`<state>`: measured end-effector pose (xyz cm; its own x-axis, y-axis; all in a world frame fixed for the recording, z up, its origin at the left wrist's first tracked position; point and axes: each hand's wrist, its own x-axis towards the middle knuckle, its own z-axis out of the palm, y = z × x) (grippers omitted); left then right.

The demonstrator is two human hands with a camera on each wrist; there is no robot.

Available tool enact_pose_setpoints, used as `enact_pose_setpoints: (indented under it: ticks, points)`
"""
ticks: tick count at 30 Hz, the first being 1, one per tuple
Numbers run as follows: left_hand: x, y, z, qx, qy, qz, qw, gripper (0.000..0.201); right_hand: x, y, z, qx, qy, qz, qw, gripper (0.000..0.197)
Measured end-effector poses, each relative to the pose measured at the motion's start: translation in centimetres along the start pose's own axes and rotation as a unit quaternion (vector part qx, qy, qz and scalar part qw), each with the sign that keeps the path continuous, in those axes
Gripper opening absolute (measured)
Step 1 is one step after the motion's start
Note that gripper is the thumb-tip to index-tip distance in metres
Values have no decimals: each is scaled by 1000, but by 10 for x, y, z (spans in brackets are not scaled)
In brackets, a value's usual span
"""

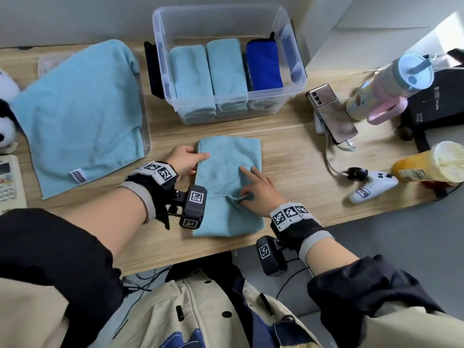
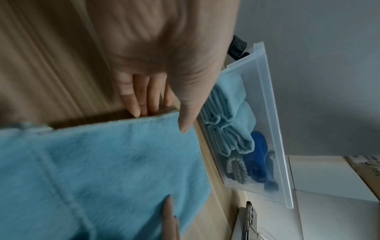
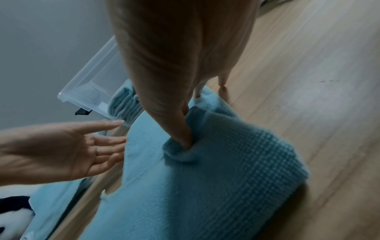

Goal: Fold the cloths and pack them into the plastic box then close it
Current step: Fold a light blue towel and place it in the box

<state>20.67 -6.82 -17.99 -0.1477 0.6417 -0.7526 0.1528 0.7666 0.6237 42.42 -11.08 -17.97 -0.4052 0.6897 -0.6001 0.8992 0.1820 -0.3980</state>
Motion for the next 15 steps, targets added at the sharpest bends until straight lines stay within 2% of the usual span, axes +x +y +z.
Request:
enact_pose_setpoints:
  ticks: [1,3,6,9,15]
  points:
    - [2,3,3,7,4,6,1000,12,0,0,-1,2,-3,0,1000,18]
    - [9,6,5,16,24,23,999,17,0,-1,-2,3,-9,2,1000,16]
    - [16,11,7,-10,61,57,996,9,0,-2,-1,7,-12,6,1000,15]
    - [22,13,4,-8,96,86,992,34,0,-1,0,7,-8,3,1000,16]
    - [14,5,-8,17,116,125,985,30,4,3,1,13,-1,-4,1000,14]
